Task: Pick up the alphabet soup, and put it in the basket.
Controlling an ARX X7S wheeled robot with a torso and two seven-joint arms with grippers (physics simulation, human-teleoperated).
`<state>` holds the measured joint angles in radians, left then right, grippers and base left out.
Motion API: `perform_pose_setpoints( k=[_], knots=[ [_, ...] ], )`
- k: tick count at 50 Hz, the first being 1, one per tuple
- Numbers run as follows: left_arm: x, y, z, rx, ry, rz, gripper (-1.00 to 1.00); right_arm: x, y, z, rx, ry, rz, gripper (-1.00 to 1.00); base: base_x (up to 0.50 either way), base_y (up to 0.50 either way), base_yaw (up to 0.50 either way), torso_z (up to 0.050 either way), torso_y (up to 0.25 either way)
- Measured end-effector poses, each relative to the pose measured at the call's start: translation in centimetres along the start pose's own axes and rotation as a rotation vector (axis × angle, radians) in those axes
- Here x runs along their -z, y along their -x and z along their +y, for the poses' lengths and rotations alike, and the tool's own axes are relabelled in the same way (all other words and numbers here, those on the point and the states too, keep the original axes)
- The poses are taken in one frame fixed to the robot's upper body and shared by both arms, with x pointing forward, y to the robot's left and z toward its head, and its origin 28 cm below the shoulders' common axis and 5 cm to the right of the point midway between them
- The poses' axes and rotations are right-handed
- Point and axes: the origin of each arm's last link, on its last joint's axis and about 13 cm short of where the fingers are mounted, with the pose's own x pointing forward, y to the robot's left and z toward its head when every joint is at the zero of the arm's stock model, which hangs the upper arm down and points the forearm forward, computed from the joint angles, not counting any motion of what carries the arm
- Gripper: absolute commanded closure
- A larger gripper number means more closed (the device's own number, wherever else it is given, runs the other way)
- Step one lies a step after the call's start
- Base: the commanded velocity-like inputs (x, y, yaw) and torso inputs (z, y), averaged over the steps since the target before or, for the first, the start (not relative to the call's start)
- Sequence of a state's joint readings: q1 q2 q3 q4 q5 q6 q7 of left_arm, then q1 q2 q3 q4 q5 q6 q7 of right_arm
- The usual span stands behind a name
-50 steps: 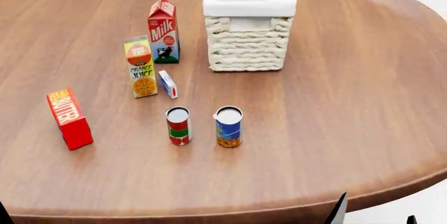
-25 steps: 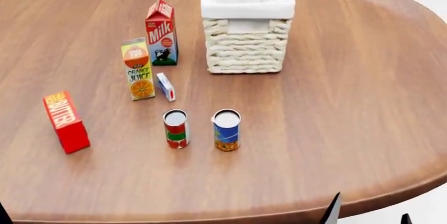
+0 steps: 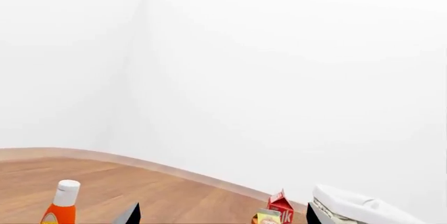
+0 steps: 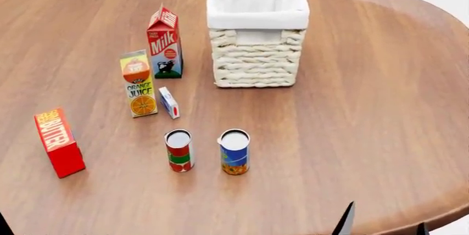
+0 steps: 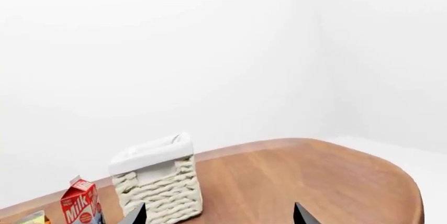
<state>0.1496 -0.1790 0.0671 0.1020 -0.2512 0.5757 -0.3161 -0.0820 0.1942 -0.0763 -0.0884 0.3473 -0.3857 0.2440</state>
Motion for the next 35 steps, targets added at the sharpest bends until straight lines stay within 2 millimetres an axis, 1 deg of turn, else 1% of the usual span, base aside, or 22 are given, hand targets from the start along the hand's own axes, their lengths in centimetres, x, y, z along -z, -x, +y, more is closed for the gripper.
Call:
perform_pose_setpoints(
  k=[12, 16, 35],
  knots=[
    [-0.11, 0.07, -0.05, 0.002, -0.002, -0.001, -1.0, 0.05, 0.09, 0.12, -0.011, 0.015, -0.006, -1.0, 0.0, 0.0, 0.0, 0.0, 0.0],
    [-0.15, 0.06, 0.0, 0.001, -0.004, -0.002, -1.0, 0.1, 0.12, 0.21, -0.015, 0.018, -0.004, -1.0, 0.0, -0.29, 0.0, 0.0, 0.0],
    [-0.14, 0.11, -0.06, 0.002, -0.005, -0.002, -1.0, 0.18, 0.04, 0.19, -0.018, 0.019, 0.006, -1.0, 0.01, -0.08, 0.0, 0.0, 0.0]
  ],
)
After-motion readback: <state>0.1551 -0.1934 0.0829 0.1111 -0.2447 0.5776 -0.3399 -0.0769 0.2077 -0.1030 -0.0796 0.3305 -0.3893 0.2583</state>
